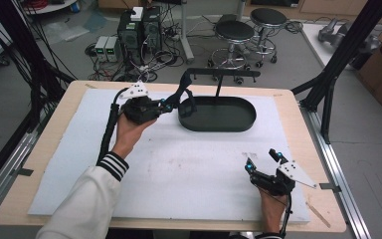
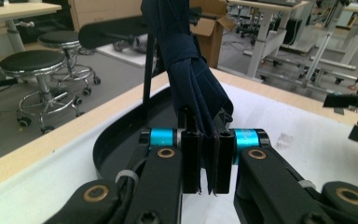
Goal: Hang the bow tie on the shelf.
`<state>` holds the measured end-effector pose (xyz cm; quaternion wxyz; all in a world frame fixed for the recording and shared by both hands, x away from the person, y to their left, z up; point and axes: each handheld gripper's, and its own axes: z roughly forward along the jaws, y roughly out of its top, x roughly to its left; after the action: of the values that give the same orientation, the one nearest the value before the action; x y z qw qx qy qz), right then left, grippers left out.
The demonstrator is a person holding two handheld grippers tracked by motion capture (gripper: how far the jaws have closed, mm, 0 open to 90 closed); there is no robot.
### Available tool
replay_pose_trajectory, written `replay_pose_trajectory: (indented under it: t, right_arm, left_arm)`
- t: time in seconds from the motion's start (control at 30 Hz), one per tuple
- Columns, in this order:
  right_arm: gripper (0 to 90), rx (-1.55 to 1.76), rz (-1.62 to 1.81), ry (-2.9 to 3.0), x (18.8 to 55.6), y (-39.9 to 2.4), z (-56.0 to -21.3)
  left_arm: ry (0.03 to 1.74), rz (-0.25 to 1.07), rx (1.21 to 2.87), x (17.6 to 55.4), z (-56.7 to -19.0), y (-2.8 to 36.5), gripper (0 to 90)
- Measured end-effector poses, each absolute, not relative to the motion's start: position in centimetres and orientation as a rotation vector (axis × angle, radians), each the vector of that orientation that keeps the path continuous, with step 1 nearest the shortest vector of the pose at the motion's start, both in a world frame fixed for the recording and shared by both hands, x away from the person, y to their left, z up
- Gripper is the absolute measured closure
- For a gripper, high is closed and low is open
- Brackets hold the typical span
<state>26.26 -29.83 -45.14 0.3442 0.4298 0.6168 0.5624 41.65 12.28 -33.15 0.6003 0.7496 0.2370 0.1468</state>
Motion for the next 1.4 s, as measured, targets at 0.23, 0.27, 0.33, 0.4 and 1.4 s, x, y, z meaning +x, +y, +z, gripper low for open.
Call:
replay_pose_trajectory:
  t: [0.23, 0.27, 0.33, 0.4, 1.4]
  right_arm:
    - [9.2, 1.121, 1.466, 1.597, 26.3, -29.9, -45.1]
    - [9.2, 1.122, 1.466, 1.597, 26.3, -29.9, -45.1]
    - [9.2, 1.121, 1.468, 1.597, 26.3, -29.9, -45.2]
    - [9.2, 1.123, 1.472, 1.595, 26.3, -29.9, -45.2]
    - [9.2, 1.117, 1.489, 1.578, 26.2, -30.1, -45.2]
  left_arm:
    - [0.569, 0.351, 1.706, 43.3, -32.3, 11.0, 85.6]
    - [0.575, 0.349, 1.692, 43.6, -32.2, 10.8, 85.7]
    - [0.584, 0.345, 1.674, 44.2, -32.0, 10.5, 85.7]
    - [0.590, 0.340, 1.670, 44.7, -31.8, 10.2, 85.9]
    - [0.708, 0.507, 1.608, 47.9, -32.5, 9.1, 86.1]
